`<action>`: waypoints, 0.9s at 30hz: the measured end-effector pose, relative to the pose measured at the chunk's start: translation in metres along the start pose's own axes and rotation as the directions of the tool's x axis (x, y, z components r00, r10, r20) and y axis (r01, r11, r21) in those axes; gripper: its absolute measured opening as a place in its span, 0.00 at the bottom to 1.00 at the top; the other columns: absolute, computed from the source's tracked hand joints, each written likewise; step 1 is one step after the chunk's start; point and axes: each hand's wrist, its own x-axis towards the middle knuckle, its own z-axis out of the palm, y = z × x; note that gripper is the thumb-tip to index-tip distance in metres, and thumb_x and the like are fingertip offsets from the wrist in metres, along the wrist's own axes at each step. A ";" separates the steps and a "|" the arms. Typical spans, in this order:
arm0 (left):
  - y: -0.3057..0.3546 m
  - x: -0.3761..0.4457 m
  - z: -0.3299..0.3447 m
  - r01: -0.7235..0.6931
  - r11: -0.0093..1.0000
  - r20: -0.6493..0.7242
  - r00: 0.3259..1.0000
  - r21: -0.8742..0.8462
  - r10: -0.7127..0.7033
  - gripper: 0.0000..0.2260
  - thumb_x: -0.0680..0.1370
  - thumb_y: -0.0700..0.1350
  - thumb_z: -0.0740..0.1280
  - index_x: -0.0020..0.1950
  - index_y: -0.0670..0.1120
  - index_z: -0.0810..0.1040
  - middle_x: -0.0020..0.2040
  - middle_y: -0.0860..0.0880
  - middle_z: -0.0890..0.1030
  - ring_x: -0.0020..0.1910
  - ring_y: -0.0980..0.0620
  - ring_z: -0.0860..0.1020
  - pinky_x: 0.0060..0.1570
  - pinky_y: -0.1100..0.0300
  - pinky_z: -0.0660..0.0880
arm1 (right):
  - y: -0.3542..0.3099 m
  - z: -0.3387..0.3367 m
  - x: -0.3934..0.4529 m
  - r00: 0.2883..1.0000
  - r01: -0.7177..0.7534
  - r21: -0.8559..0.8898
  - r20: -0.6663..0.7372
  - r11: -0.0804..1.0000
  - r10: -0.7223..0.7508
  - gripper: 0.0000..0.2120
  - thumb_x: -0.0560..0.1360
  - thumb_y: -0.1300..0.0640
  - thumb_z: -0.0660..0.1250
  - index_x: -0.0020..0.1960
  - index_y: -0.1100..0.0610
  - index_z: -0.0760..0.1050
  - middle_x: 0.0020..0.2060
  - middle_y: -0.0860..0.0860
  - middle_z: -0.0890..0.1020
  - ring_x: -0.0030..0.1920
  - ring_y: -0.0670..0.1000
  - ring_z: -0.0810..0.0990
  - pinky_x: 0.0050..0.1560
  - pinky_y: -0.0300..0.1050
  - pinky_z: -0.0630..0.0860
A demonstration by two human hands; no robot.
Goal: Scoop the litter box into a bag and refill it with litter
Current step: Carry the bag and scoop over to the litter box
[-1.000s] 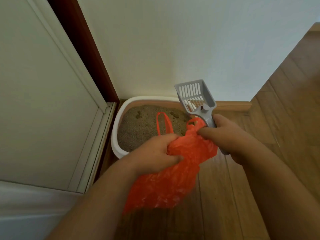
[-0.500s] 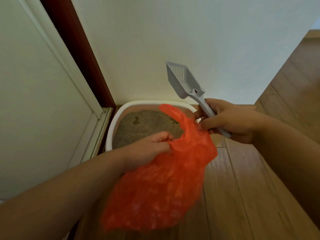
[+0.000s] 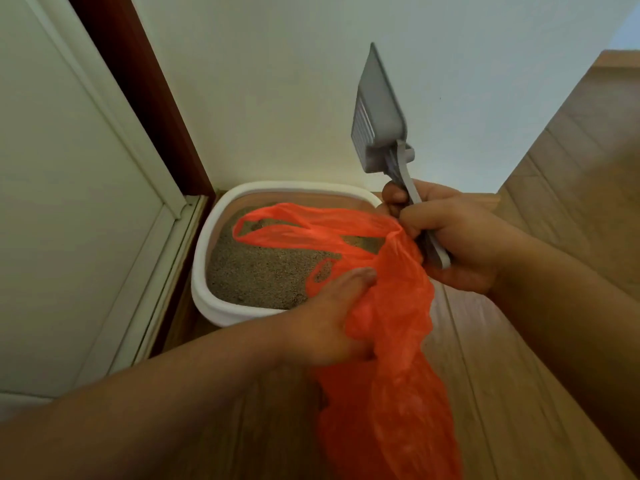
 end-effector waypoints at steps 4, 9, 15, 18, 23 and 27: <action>0.000 0.010 0.016 -0.025 0.949 -0.108 0.992 0.313 0.062 0.20 0.73 0.56 0.71 0.64 0.56 0.73 0.64 0.50 0.72 0.66 0.52 0.67 0.71 0.51 0.64 | 0.002 0.000 -0.005 0.997 -0.034 0.043 0.066 0.999 0.031 0.16 0.64 0.74 0.54 0.42 0.54 0.66 0.31 0.52 0.71 0.27 0.48 0.66 0.28 0.44 0.57; 0.003 0.005 -0.006 -0.125 0.921 -0.041 0.988 0.370 0.150 0.07 0.76 0.50 0.61 0.48 0.50 0.76 0.47 0.55 0.78 0.48 0.56 0.75 0.64 0.53 0.71 | -0.008 -0.009 -0.010 0.993 -0.056 -0.368 -0.120 0.928 0.013 0.11 0.69 0.70 0.62 0.41 0.55 0.68 0.37 0.58 0.72 0.29 0.47 0.69 0.28 0.43 0.64; 0.019 -0.006 -0.037 -0.069 0.769 -0.141 0.969 0.635 0.204 0.06 0.80 0.53 0.63 0.50 0.52 0.68 0.41 0.55 0.71 0.45 0.48 0.79 0.40 0.56 0.70 | -0.021 -0.029 -0.018 0.947 -0.284 -0.870 -0.321 0.403 -0.025 0.04 0.78 0.57 0.68 0.48 0.50 0.73 0.40 0.51 0.79 0.36 0.48 0.78 0.31 0.40 0.71; 0.024 -0.009 -0.041 -0.040 0.726 -0.174 0.960 0.687 0.218 0.07 0.80 0.50 0.63 0.55 0.50 0.70 0.47 0.52 0.78 0.45 0.46 0.79 0.43 0.51 0.77 | -0.023 -0.024 -0.016 0.929 -0.252 -0.893 -0.331 0.372 -0.167 0.04 0.77 0.54 0.68 0.50 0.52 0.74 0.45 0.52 0.81 0.42 0.52 0.79 0.40 0.48 0.77; 0.032 -0.011 -0.038 -0.041 0.694 -0.244 0.920 0.718 0.307 0.08 0.77 0.45 0.63 0.56 0.49 0.72 0.45 0.49 0.79 0.37 0.42 0.80 0.32 0.48 0.78 | -0.025 0.006 -0.014 0.894 0.003 -0.767 -0.285 0.641 -0.345 0.10 0.75 0.52 0.70 0.56 0.48 0.76 0.44 0.50 0.83 0.41 0.52 0.82 0.38 0.50 0.79; 0.032 -0.012 -0.029 -0.044 0.633 -0.287 0.865 0.773 0.411 0.13 0.71 0.44 0.65 0.55 0.44 0.76 0.36 0.46 0.79 0.27 0.39 0.78 0.20 0.52 0.73 | -0.004 0.024 -0.006 0.940 0.118 -0.734 -0.133 0.669 -0.313 0.13 0.75 0.55 0.72 0.58 0.48 0.75 0.48 0.45 0.86 0.50 0.46 0.84 0.54 0.53 0.81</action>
